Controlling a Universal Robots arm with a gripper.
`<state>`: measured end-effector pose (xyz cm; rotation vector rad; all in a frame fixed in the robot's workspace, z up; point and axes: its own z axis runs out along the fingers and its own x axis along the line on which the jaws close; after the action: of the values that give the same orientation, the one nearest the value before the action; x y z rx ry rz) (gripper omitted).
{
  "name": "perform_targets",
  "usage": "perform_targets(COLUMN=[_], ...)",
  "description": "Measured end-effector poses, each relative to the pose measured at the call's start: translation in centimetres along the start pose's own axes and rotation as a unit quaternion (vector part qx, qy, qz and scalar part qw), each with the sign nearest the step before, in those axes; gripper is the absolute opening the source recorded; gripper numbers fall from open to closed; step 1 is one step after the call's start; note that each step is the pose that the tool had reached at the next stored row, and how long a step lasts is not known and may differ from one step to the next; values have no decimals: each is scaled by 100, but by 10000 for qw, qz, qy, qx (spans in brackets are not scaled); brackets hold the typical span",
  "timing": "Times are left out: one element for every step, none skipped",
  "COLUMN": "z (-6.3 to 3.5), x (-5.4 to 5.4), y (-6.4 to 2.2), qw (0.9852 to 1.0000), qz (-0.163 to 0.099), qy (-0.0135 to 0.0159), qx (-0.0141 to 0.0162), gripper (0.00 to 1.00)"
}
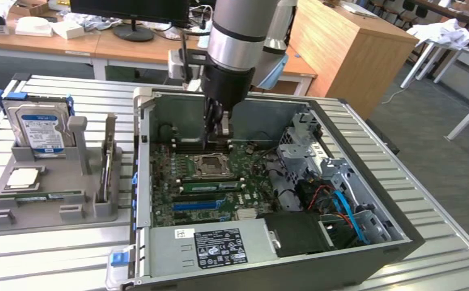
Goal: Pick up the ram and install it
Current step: 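Press down the ram until it locks into place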
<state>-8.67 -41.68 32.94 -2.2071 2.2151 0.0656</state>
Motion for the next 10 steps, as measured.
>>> perform_targets(z=[-21, -42, -62, -79, -81, -81, -81, -81, -81, -81], x=[-1, -2, -3, -3, -3, -3, -3, -3, -3, -3], y=[0, 1, 1, 1, 2, 2, 2, 2, 1, 0], qw=[10000, 10000, 10000, 10000, 10000, 10000, 10000, 10000, 10000, 10000], qz=[0, 0, 0, 0, 0, 0, 0, 0, 0, -1], qy=[0, -1, -1, 0, -1, -1, -1, -1, -1, 0], qx=[0, 0, 0, 0, 0, 0, 0, 0, 0, 0], gripper=[10, 10, 10, 10, 10, 10, 10, 10, 10, 10])
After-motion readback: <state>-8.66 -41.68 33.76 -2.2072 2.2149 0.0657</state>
